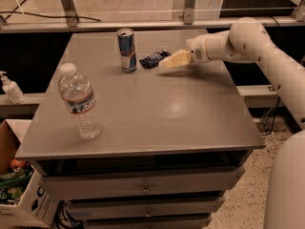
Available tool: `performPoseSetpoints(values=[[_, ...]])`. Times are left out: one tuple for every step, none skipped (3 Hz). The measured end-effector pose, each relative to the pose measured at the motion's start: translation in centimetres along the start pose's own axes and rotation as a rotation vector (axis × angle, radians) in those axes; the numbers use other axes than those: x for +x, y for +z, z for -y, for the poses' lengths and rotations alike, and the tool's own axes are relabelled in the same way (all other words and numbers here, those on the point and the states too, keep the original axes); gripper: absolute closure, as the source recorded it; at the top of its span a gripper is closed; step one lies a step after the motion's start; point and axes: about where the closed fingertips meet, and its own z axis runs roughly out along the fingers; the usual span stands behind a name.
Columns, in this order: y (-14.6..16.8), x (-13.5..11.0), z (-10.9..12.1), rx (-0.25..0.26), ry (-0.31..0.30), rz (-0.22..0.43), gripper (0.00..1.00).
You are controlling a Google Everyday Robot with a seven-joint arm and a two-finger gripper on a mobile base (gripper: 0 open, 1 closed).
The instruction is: Move rxbar blueberry near water bottle
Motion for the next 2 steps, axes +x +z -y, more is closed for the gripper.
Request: performPoseSetpoints(values=[[1.22, 0.35, -0.93, -0.027, 0.002, -0.003, 0.0], [1.97, 0.26, -1.67, -0.049, -0.017, 0.001, 0.16]])
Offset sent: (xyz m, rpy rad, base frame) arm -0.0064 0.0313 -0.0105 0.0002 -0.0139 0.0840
